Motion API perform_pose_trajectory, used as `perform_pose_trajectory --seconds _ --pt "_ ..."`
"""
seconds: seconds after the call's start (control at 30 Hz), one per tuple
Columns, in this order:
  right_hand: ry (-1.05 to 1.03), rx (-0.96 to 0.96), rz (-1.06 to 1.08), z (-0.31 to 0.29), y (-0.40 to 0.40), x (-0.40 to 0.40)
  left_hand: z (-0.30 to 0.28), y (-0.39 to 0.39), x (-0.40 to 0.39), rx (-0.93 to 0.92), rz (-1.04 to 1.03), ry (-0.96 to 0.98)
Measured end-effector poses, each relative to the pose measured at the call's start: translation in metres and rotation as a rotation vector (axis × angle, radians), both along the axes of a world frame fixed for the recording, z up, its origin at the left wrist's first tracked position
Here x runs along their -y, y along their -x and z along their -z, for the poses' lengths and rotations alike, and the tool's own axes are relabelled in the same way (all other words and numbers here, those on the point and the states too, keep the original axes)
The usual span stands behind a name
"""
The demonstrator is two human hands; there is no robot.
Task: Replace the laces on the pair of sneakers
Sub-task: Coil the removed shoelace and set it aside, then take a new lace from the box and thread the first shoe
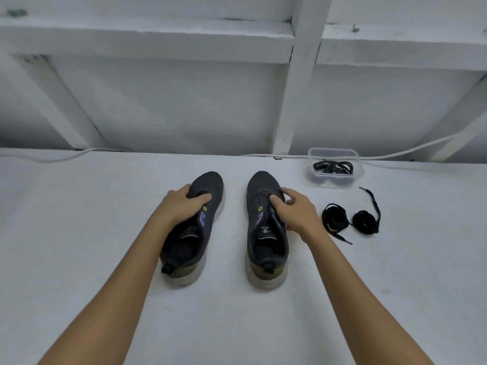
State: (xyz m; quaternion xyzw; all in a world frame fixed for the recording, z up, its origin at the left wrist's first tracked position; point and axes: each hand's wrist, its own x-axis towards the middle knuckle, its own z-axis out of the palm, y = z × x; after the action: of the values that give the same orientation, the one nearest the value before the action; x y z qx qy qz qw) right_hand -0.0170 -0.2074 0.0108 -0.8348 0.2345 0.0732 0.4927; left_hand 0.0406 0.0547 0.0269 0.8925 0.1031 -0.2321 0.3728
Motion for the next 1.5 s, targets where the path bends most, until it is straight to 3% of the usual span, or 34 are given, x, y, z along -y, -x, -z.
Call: perform_pose_trajectory --seconds 0.2,0.47,0.53,0.63,0.73,0.83,1.07,1.37,1.5 --pt "-0.038 -0.018 0.005 0.0 0.0 -0.009 0.011 0.008 0.03 0.017 -0.085 0.073" --pt "-0.014 -0.004 0.034 0.01 0.004 -0.007 0.033 0.005 0.029 0.121 -0.065 0.016" --pt "0.093 0.028 0.015 0.005 -0.003 0.001 0.039 -0.001 0.02 0.278 -0.049 -0.006" --pt "0.363 0.231 0.085 -0.01 -0.022 0.027 0.055 -0.01 0.004 0.542 -0.039 -0.082" --pt "0.592 0.324 0.117 -0.027 -0.047 0.058 0.078 -0.015 -0.006 0.647 0.061 -0.158" --pt "0.743 0.192 0.073 -0.039 -0.073 0.086 0.098 -0.017 -0.009 0.668 0.113 -0.147" --pt "0.887 -0.369 -0.198 -0.008 -0.123 0.131 0.108 -0.018 -0.01 0.709 0.076 -0.134" --pt "1.106 -0.406 -0.355 -0.017 -0.129 0.117 0.111 -0.019 -0.011 0.723 0.07 -0.154" --pt "1.105 -0.353 -0.313 -0.01 -0.135 0.128 0.111 -0.019 -0.011 0.712 0.06 -0.146"
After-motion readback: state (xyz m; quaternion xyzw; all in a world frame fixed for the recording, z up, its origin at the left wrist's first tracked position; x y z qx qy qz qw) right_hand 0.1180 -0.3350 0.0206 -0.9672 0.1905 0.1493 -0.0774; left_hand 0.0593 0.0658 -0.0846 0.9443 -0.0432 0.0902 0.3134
